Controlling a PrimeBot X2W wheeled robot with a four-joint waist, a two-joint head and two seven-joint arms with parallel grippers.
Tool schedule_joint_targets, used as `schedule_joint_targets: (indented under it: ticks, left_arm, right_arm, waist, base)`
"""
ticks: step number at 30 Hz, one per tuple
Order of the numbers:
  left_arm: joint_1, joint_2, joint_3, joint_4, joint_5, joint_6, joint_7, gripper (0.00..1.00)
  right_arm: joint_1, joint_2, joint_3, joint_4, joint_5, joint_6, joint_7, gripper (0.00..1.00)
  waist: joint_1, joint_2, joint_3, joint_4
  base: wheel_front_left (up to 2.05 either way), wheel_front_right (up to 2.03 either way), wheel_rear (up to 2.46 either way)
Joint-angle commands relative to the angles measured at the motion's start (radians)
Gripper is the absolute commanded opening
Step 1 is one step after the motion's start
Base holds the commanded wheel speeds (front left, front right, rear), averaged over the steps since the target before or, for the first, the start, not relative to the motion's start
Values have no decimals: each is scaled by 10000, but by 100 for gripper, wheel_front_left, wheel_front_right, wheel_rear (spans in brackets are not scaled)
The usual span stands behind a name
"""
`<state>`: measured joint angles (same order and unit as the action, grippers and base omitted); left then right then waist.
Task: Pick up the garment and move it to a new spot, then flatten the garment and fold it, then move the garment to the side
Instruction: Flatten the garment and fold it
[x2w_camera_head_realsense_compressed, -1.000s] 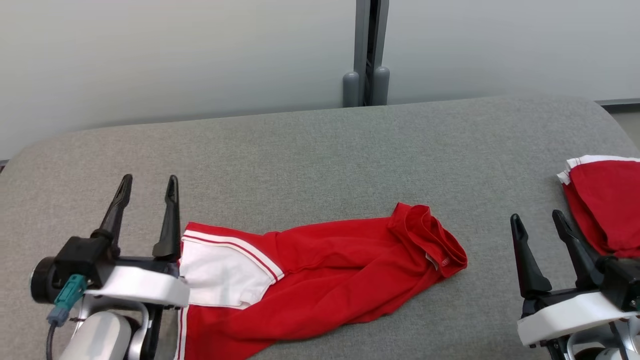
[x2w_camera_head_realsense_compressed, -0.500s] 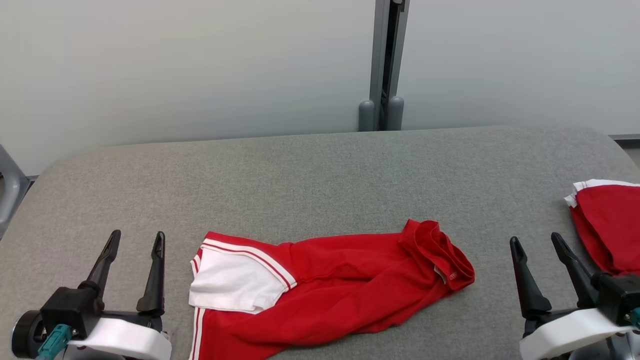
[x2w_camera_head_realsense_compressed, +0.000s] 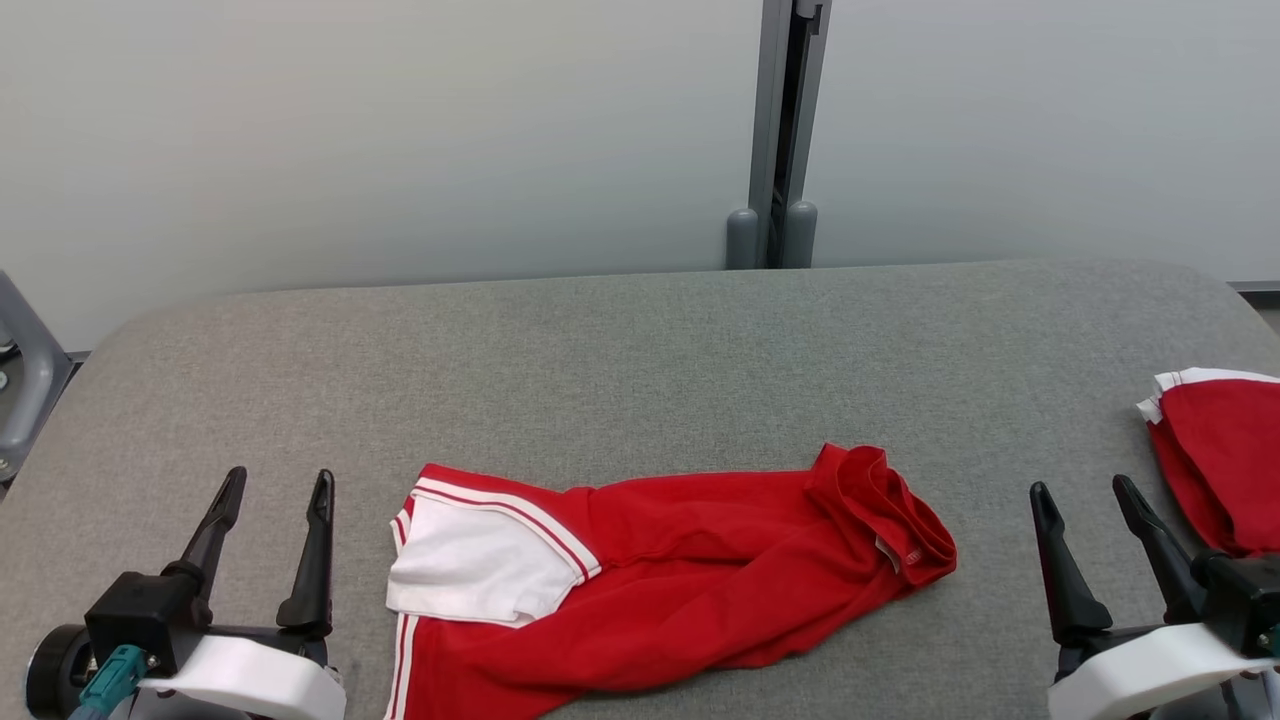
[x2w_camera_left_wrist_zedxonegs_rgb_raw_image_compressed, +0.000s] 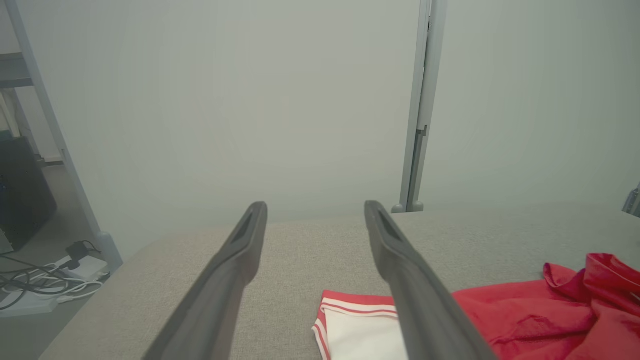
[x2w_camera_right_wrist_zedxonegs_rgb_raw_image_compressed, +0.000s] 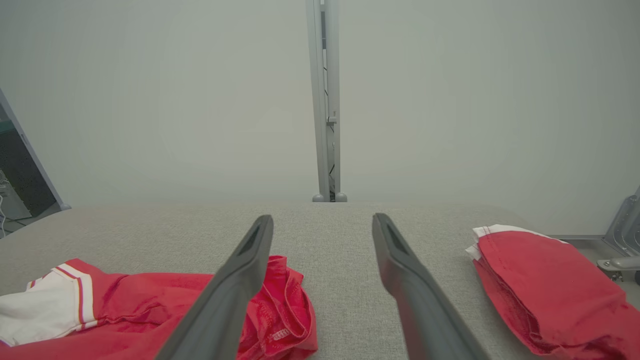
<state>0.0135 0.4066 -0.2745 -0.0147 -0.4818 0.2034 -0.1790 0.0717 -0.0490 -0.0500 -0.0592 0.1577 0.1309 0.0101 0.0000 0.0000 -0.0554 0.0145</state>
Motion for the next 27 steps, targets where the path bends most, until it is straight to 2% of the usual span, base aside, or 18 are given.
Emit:
schedule_joint_targets:
  ticks: [1,5,14,22,27]
  left_arm:
    - [46,67,-9,-40,10,39,14,100]
    - [43,82,-56,-86,20,91,94,100]
    - [-284,41,-217,-130,60,78,308,100]
    - [-1000,-160,-341,21,53,-121,34,100]
    - [-1445,-282,-361,249,41,-256,-190,100]
  right_arm:
    - [70,-37,-43,1,15,-4,42,100]
    - [5,-36,104,68,24,-4,235,100]
    - [-848,-205,1298,763,-383,-4,1396,100]
    - [-2177,-902,2289,2139,-269,-4,1839,100]
    - [-2848,-1187,2469,3175,-126,-4,2001,100]
  waist:
    - [0,0,10,20]
    - [0,0,40,93]
    - [0,0,402,504]
    - [0,0,1304,1259]
    - [0,0,1670,1579]
  base:
    - [0,0,0]
    - [0,0,0]
    - [0,0,0]
    - [0,0,0]
    - [0,0,0]
